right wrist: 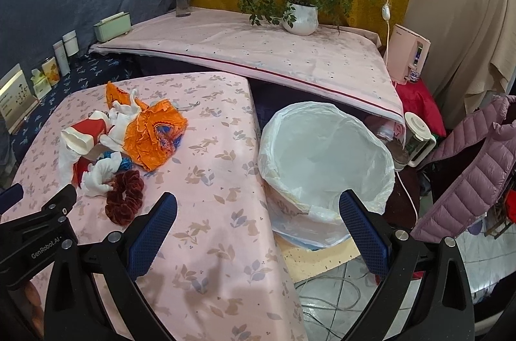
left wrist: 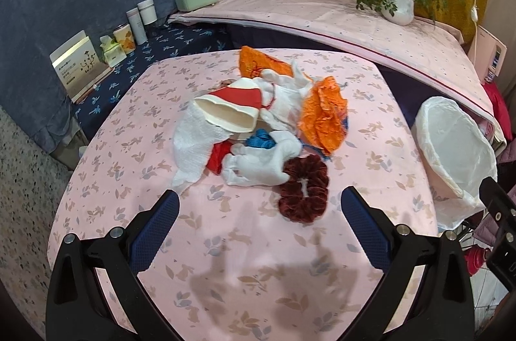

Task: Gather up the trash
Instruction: 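Reach the right gripper to the dark red scrunchie and grasp it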

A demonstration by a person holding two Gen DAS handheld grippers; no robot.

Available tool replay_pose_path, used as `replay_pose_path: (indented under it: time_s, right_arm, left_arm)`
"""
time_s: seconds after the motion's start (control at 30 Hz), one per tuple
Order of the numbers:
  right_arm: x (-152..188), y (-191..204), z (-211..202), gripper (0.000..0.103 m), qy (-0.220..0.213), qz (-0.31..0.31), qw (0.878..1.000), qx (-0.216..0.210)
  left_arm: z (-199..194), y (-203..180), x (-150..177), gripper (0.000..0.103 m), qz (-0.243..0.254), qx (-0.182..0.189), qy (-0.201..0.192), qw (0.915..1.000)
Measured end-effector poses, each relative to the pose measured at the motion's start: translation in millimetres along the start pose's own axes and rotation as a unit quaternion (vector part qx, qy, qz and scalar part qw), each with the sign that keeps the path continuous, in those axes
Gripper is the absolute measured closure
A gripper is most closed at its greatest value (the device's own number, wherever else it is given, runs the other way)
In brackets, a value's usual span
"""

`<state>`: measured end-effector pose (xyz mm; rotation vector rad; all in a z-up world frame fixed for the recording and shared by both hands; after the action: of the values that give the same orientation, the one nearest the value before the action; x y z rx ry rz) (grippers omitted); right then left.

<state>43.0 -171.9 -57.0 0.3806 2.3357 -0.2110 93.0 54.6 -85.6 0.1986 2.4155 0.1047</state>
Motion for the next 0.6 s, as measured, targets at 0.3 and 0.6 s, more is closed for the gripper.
replay_pose_path:
  time_s: [0.3,0.6]
  right_arm:
    - [5,56,27,0.015,0.011,-0.022,0.999,-0.048]
    - [23,125,67,0.041,0.056,-0.054,0.991,-0.107]
  left_arm:
    - [33,52,14,0.007,-0.037,-0.020,0.024,0.9988]
    - [62,80,19,0.007,-0.050,-0.003,0.040,0.9980]
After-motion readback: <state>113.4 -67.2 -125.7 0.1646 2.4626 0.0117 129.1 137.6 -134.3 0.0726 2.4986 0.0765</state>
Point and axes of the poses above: each gripper's, at about its wrist camera, not at the fingertips, and z roughly the way its jaws point, y to its left, x to its underside, the point moved 9 cm from there along z, roughly the way its jaws point, and after that the axes turned 5 degrees about z, right-handed, at the moved point
